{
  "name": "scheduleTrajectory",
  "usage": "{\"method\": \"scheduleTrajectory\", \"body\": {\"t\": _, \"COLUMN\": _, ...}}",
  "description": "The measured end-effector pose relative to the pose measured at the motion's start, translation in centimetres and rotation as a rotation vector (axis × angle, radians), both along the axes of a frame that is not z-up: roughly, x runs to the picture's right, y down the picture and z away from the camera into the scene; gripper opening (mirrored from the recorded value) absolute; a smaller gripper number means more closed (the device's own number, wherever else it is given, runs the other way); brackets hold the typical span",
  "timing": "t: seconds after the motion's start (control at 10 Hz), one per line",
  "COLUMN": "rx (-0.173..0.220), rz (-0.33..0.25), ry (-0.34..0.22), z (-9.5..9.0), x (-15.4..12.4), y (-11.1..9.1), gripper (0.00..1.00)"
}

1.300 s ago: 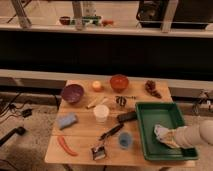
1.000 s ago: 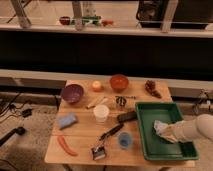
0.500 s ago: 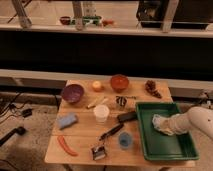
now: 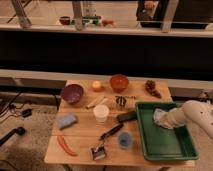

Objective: Wipe tray with towel

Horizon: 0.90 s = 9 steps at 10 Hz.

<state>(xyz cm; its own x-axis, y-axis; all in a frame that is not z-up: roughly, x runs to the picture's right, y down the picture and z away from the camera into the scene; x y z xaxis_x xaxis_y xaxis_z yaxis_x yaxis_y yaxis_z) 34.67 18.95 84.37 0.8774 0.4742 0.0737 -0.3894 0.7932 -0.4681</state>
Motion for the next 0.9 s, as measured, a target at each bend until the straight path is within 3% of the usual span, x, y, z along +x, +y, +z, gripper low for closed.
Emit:
{"method": "scheduleTrajectory", "body": {"t": 0.2, "rx": 0.029, "rz": -0.002, "ry": -0.024, "z": -0.7, "x": -1.5, "y": -1.3, "gripper": 0.0}}
{"method": "scheduleTrajectory", "body": {"t": 0.5, "rx": 0.042, "rz": -0.005, "ry": -0.088, "z": -2.1, "x": -4.9, "y": -1.2, "gripper": 0.0}}
{"method": "scheduleTrajectory", "body": {"t": 0.9, "rx": 0.017, "rz": 0.018, "ry": -0.159, "z": -5.8, "x": -6.4, "y": 3.4, "gripper": 0.0}}
